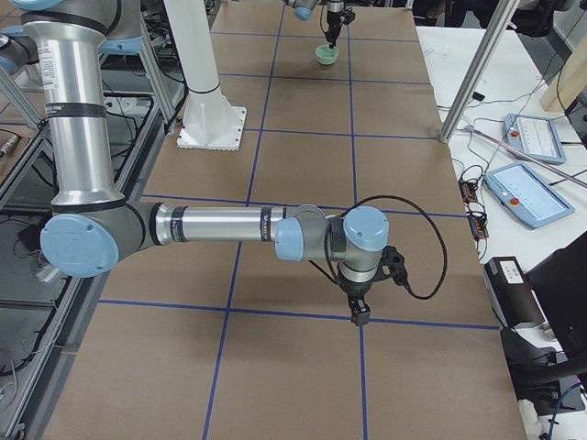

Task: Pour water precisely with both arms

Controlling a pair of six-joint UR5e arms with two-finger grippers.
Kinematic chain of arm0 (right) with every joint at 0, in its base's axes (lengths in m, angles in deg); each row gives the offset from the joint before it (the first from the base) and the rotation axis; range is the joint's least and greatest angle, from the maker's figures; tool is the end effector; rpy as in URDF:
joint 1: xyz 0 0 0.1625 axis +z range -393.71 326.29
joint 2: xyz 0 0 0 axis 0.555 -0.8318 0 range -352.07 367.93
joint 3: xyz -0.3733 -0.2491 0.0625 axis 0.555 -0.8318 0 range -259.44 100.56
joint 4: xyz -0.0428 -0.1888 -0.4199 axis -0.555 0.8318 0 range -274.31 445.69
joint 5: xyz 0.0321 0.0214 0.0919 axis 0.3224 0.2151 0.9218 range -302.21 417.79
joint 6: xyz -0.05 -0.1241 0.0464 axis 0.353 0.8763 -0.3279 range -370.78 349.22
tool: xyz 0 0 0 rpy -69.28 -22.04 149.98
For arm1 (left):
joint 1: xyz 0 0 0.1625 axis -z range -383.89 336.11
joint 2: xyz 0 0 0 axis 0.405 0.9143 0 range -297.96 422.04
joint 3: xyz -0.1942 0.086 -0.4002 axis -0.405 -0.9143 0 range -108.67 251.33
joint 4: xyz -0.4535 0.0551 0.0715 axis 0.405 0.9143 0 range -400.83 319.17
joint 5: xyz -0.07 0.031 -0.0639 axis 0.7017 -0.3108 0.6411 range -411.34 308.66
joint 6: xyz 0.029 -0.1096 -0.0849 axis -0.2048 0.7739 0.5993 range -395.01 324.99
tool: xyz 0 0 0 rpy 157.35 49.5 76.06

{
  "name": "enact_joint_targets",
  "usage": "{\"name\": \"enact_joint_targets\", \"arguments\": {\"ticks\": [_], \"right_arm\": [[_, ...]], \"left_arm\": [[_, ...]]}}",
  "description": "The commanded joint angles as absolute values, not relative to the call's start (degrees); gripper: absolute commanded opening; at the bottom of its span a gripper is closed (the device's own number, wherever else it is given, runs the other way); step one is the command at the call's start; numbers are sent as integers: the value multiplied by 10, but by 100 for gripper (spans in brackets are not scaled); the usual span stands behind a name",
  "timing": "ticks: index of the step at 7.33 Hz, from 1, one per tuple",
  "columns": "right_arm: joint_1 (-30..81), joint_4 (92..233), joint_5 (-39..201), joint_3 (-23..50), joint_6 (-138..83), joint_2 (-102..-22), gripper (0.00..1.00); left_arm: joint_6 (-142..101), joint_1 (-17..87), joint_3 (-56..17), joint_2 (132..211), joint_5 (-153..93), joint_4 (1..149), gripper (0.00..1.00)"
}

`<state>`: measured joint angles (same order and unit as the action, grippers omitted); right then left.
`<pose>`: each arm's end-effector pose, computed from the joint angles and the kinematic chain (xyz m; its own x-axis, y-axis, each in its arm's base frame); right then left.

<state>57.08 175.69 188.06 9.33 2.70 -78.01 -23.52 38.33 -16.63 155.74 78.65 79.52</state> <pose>0.0498 -0.5785 0.6955 0.7456 -0.2534 0.6163 0.1644 0.9662 0.1984 0.2487 -0.5628 0.6409 0.5873 0.4960 -0.6396 -0.2839 0.8663 0.4111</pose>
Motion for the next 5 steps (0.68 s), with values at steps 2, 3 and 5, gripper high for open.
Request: {"name": "enact_joint_targets", "arguments": {"ticks": [2, 3, 5], "right_arm": [[570, 1758, 1880, 92, 32, -782, 100], [571, 1757, 1880, 92, 33, -782, 100], [571, 1757, 1880, 91, 30, -781, 100]], "left_arm": [[-238, 498, -177, 1563, 826, 763, 99], [-251, 545, -193, 1562, 830, 737, 99], [-418, 626, -241, 1563, 829, 571, 100]]}}
